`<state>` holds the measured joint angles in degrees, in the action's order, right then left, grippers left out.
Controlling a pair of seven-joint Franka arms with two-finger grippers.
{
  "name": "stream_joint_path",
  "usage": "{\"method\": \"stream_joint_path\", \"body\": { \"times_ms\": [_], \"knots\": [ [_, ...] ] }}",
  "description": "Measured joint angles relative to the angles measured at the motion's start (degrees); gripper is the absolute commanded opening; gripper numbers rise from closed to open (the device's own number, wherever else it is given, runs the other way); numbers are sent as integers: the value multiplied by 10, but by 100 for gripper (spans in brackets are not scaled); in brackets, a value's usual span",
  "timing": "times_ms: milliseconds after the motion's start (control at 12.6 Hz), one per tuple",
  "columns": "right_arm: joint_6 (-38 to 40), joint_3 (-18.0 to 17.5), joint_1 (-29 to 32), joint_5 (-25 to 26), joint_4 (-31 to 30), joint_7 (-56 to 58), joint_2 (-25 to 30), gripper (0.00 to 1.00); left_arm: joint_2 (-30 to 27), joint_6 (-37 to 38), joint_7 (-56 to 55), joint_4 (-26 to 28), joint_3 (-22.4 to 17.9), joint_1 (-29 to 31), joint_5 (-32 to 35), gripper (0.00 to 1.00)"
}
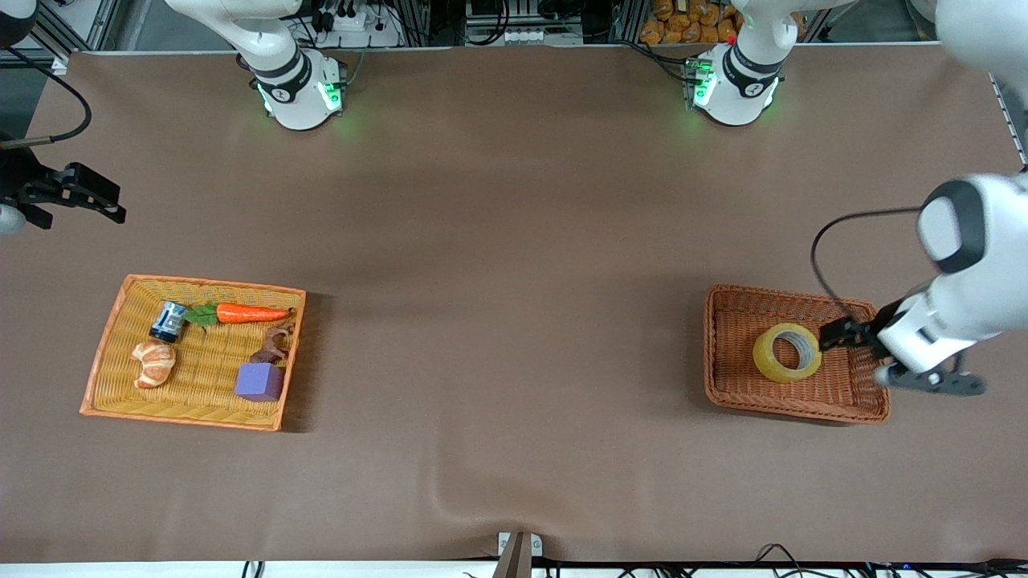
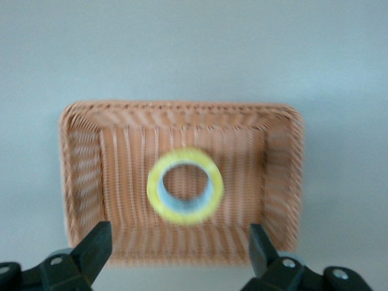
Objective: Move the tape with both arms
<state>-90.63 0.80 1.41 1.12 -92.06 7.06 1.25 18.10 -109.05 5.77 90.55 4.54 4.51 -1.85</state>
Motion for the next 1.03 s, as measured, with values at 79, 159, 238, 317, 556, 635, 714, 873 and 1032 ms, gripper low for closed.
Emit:
{"method": "stream_joint_path", "body": {
  "times_ms": [79, 159, 238, 317, 556, 635, 714, 873, 1032],
  "knots": [
    [1, 0, 0, 0, 0, 0, 0, 100, -30, 46, -33, -10, 5, -1, 0, 100],
    [2, 0, 0, 0, 0, 0, 0, 100, -60, 81, -59, -15, 15, -1, 0, 100],
    [3, -1, 0, 0, 0, 0, 0, 100, -87, 105, -75, -15, 27, -2, 0, 100],
    [4, -1, 0, 0, 0, 0, 0, 100, -111, 123, -85, -15, 37, -3, 1, 100],
    [13, -1, 0, 0, 1, 0, 0, 100, -163, 168, -87, -14, 45, -2, 6, 100],
    [15, 0, 0, 0, 1, 0, 0, 100, -174, 173, -87, -13, 43, -2, 12, 100],
    [16, 2, 0, 0, 1, 0, 0, 100, -180, 176, -87, -13, 42, -1, 20, 100],
    [17, 4, 0, 0, 4, 0, 0, 100, -182, 188, -85, -13, 41, 1, 25, 100],
    [18, 5, 0, 0, 8, 0, 0, 100, -182, 192, -85, -12, 40, 6, 25, 100]
  ]
}}
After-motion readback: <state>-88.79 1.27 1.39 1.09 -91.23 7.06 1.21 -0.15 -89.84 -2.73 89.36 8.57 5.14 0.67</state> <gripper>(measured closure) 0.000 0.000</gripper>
